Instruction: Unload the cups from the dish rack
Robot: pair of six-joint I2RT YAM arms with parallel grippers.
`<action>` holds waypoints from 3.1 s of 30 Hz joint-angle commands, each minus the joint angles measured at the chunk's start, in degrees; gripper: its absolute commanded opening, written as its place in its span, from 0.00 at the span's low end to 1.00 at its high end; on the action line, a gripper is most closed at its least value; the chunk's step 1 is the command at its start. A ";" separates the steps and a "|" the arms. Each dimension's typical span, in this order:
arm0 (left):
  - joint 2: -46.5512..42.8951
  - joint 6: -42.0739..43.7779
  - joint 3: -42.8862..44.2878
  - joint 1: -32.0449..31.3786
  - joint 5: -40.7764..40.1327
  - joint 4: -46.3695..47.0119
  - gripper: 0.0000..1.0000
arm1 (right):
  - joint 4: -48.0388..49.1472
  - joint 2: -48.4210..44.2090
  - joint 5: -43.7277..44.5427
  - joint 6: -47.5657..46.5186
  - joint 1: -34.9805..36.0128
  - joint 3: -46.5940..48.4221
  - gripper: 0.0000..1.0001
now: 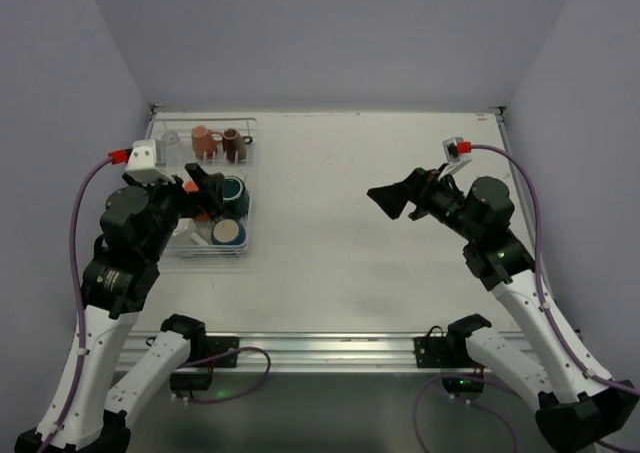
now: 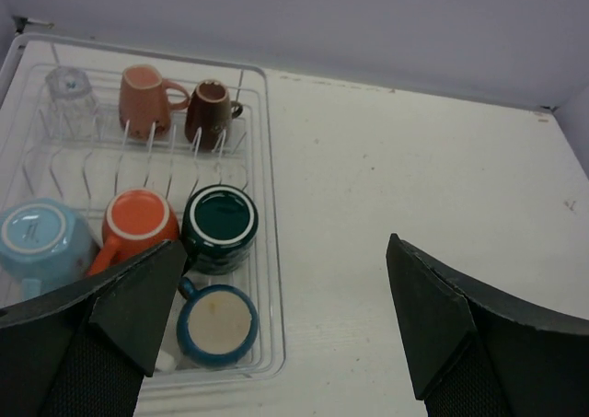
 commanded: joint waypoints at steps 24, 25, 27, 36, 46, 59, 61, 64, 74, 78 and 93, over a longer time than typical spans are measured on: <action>14.73 -15.69 -11.62 1.15 -33.12 -11.22 1.00 | 5.21 5.40 2.97 -1.89 10.62 -5.53 0.99; 16.05 -16.05 -12.15 2.38 -33.74 -9.91 1.00 | 5.21 5.23 2.70 -1.89 10.62 -5.80 0.99; 16.85 -15.96 -13.38 4.14 -32.52 -7.19 1.00 | 6.60 4.96 2.09 -1.81 10.62 -6.24 0.99; 19.30 -14.12 -16.37 11.69 -27.07 -0.42 1.00 | 8.02 4.87 -0.37 -1.19 10.71 -7.21 0.99; 25.81 -12.45 -15.75 15.40 -20.66 3.19 1.00 | 9.08 5.31 -2.66 -0.93 10.88 -7.38 0.99; 22.05 -12.54 -15.49 15.40 -20.21 2.23 0.45 | 9.86 4.70 -2.66 1.34 10.97 -7.12 0.99; 20.81 -12.01 -14.62 15.40 -19.60 1.53 0.39 | 11.71 4.87 -3.45 2.67 11.15 -7.56 0.99; 18.44 -11.13 -13.21 15.40 -18.55 -0.14 0.31 | 12.51 5.66 -2.14 4.08 12.02 -6.94 0.99; 8.52 -7.96 -5.14 15.40 -14.59 -6.81 0.20 | 19.17 15.23 -0.63 10.57 19.06 -3.34 0.99; 4.20 -8.75 -1.36 15.40 -7.75 -7.18 0.19 | 29.09 20.06 -5.29 15.94 20.37 -2.47 0.98; -0.47 -30.27 -15.31 15.40 39.26 37.18 0.16 | 48.10 29.04 -3.02 27.99 22.05 1.58 0.96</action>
